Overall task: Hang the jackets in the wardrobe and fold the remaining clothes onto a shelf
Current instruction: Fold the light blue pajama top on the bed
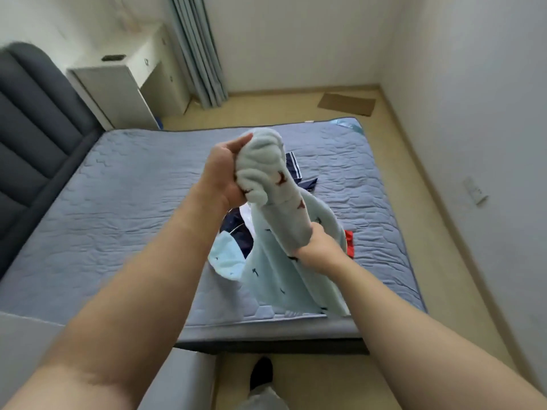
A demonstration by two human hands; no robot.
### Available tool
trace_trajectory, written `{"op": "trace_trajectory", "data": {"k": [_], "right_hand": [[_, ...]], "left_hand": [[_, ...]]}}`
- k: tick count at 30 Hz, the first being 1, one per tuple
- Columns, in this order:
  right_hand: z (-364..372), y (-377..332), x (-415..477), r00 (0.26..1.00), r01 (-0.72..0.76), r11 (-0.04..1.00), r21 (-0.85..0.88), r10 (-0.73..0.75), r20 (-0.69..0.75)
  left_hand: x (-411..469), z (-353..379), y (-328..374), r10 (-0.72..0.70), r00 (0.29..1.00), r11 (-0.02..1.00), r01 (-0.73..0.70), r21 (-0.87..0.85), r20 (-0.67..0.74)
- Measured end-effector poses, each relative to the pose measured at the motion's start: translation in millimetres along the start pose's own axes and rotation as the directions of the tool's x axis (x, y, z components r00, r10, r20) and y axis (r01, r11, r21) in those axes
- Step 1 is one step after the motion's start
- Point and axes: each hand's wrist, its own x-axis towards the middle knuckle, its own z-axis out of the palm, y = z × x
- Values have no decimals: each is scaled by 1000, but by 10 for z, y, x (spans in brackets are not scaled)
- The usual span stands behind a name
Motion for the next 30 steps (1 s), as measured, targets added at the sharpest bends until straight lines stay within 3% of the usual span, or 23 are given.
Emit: {"op": "trace_trajectory", "data": {"k": [3, 5, 7, 9, 13, 16, 18, 20, 22, 24, 26, 28, 30], "right_hand": [[-238, 251, -251, 997, -74, 997, 3, 74, -34], [-355, 342, -364, 998, -39, 997, -72, 36, -43], [-450, 298, -456, 992, 53, 998, -40, -58, -108], [-562, 128, -554, 968, 184, 973, 135, -156, -199], [-813, -331, -678, 925, 353, 804, 478, -221, -310], [-963, -512, -669, 924, 345, 781, 520, -185, -335], [-1052, -504, -627, 925, 308, 749, 587, -90, -370], [-1157, -482, -618, 918, 299, 738, 605, -50, -393], [-1264, -510, -659, 927, 319, 752, 577, -120, -356], [-1340, -577, -737, 936, 338, 815, 471, -238, -260], [-1373, -655, -824, 929, 368, 901, 231, -347, -128], [-1361, -720, -896, 921, 390, 920, -35, -390, 4], [-1335, -707, -938, 930, 368, 918, -148, -361, 71]], "left_hand": [[-188, 343, 54, 115, 989, 993, -118, 31, 92], [-277, 523, 65, 166, 982, 984, -171, 48, 90], [-342, 699, 51, 179, 980, 980, -185, 70, 83], [-359, 855, 30, 201, 978, 969, -207, 134, 51], [-288, 978, 56, 314, 940, 904, -253, 346, -132], [-245, 926, 47, 285, 926, 849, -125, 513, -246], [-218, 832, -30, 270, 911, 735, 14, 678, -311], [-215, 763, -136, 131, 925, 617, 205, 760, -355], [-219, 771, -225, -71, 923, 538, 354, 765, -378], [-157, 806, -275, -210, 913, 529, 407, 745, -350], [-102, 920, -291, -317, 904, 569, 423, 705, -287], [-66, 1018, -327, -436, 878, 595, 446, 669, -198], [-40, 1058, -411, -468, 859, 479, 444, 757, -208]]}}
